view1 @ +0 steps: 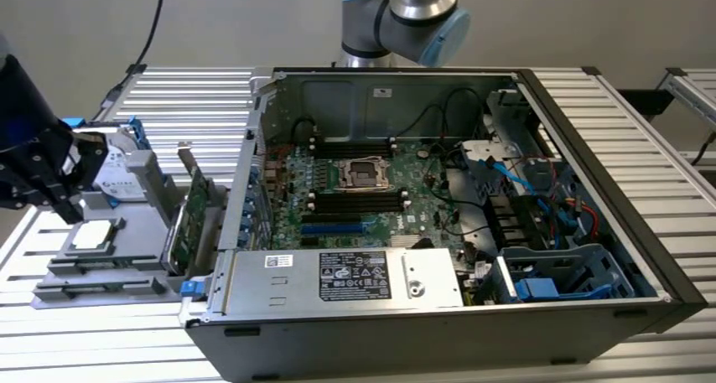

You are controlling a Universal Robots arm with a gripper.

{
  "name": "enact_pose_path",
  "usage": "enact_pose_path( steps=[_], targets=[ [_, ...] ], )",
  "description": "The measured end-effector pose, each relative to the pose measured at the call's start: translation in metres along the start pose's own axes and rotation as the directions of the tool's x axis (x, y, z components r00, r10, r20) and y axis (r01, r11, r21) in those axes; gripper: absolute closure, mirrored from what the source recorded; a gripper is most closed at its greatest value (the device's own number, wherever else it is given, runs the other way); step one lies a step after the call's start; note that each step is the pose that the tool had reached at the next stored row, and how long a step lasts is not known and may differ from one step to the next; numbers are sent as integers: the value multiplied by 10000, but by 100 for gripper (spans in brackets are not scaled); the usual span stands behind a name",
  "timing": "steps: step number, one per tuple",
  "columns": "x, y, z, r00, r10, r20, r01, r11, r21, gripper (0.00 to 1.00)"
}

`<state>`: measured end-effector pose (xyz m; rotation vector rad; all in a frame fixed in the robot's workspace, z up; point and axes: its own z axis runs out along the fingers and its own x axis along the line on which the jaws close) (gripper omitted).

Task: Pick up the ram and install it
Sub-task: 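Pick up the ram and move it above insertion slot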

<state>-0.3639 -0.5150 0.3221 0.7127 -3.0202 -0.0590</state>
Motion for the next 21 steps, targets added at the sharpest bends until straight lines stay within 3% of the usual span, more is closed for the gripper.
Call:
enact_pose_path(
  steps=[6,11,16,21],
  targets=[
    [-1,-1,23,9940,-1090,-51,1090,9940,28,89],
    [-1,-2,42,9801,-1983,-96,1983,9801,47,89],
    [-2,-3,61,9580,-2863,-142,2864,9581,62,89],
    [-2,-3,81,9278,-3726,-190,3728,9279,72,89]
  ],
)
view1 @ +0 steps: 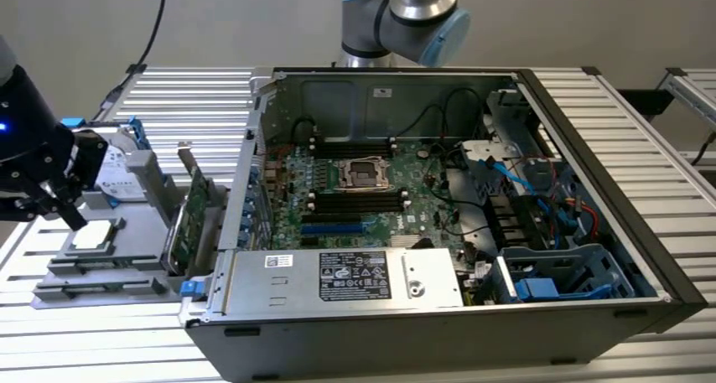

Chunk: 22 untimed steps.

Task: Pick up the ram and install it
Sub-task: 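Pick up the ram and move it above insertion slot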

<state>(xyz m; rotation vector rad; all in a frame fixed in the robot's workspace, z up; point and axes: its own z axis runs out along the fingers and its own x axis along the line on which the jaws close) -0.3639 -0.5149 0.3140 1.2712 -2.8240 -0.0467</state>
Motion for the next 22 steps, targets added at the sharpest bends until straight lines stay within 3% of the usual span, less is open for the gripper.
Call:
enact_pose_path(
  steps=[6,11,17,22],
  targets=[
    [-1,-1,23,9942,-1075,-51,1075,9942,27,89],
    [-1,-2,43,9801,-1983,-96,1984,9801,47,89],
    [-2,-3,56,9530,-3026,-152,3028,9530,63,89],
    [-2,-3,63,9213,-3884,-200,3886,9214,73,89]
  ],
)
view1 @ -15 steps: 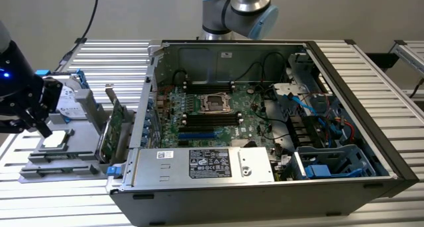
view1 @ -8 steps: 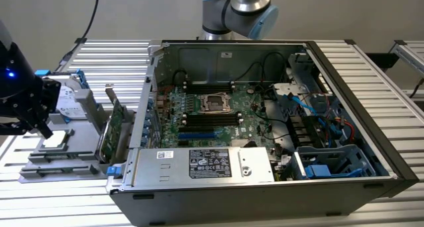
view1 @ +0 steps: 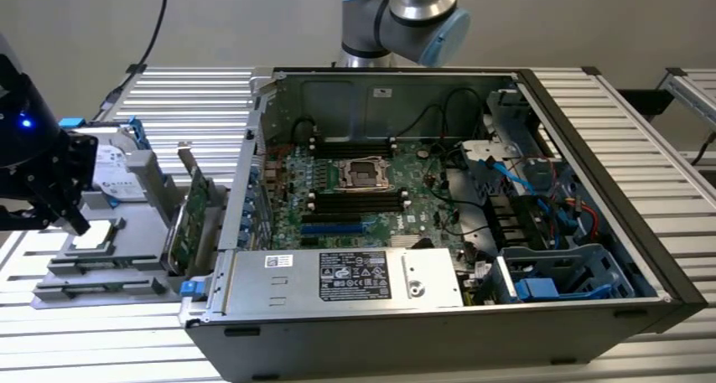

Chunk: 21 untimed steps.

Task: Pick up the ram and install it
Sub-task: 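Pick up the ram and move it above insertion slot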

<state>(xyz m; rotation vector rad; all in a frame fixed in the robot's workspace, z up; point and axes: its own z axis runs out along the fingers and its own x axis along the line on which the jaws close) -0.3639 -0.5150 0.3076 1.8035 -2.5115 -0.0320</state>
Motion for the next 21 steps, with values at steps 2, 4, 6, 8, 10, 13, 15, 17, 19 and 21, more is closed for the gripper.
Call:
enact_pose_path(
  steps=[2,4,6,8,10,13,15,17,19,21],
  targets=[
    [0,0,3,9994,-359,-16,359,9994,10,89],
    [0,0,6,9973,-732,-34,732,9973,19,89],
    [0,0,8,9940,-1090,-52,1090,9940,27,89],
    [0,-1,11,9894,-1447,-70,1447,9895,36,89],
    [0,-1,13,9836,-1801,-90,1801,9836,43,89],
    [0,-1,17,9721,-2344,-119,2344,9721,53,89],
    [-1,-1,19,9630,-2691,-141,2692,9631,59,89],
    [-1,-1,21,9525,-3040,-164,3042,9526,64,89],
    [0,2,22,9468,-3214,-178,3215,9469,68,89],
    [0,2,22,9467,-3215,-179,3216,9468,68,88]
  ],
)
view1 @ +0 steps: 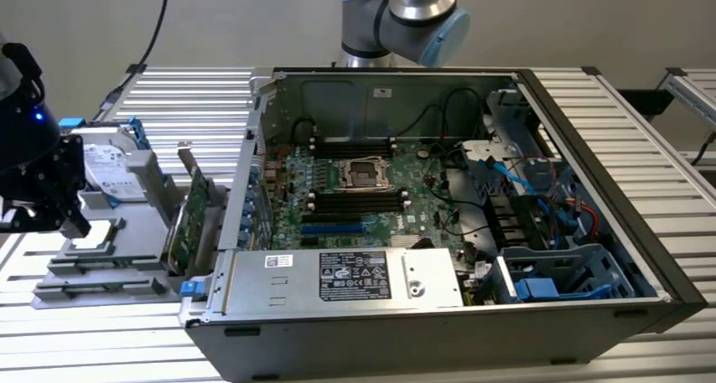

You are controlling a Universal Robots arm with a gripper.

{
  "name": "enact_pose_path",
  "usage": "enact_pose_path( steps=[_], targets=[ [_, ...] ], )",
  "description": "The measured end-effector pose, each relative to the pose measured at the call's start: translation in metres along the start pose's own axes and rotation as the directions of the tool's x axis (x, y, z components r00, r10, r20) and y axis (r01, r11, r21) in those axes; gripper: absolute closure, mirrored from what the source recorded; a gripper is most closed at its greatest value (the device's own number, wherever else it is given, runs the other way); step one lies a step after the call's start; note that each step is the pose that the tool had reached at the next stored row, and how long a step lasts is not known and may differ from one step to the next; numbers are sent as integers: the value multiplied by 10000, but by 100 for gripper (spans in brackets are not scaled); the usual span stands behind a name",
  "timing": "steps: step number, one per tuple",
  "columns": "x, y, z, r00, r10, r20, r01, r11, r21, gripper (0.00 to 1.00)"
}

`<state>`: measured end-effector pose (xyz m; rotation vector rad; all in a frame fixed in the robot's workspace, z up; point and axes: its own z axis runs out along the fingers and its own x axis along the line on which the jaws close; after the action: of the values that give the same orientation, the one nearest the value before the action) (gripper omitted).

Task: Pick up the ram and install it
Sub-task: 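Pick up the ram and move it above insertion slot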

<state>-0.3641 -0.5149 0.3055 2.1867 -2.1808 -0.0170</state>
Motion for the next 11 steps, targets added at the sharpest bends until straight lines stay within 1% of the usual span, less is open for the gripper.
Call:
enact_pose_path(
  steps=[1,3,9,11],
  targets=[
    [0,0,0,10000,0,0,0,10000,0,88],
    [0,0,-1,10000,0,-1,0,10000,-1,77],
    [0,0,0,10000,0,-1,0,10000,-1,77],
    [1,1,3,10000,-1,-2,1,10000,-2,75]
  ],
)
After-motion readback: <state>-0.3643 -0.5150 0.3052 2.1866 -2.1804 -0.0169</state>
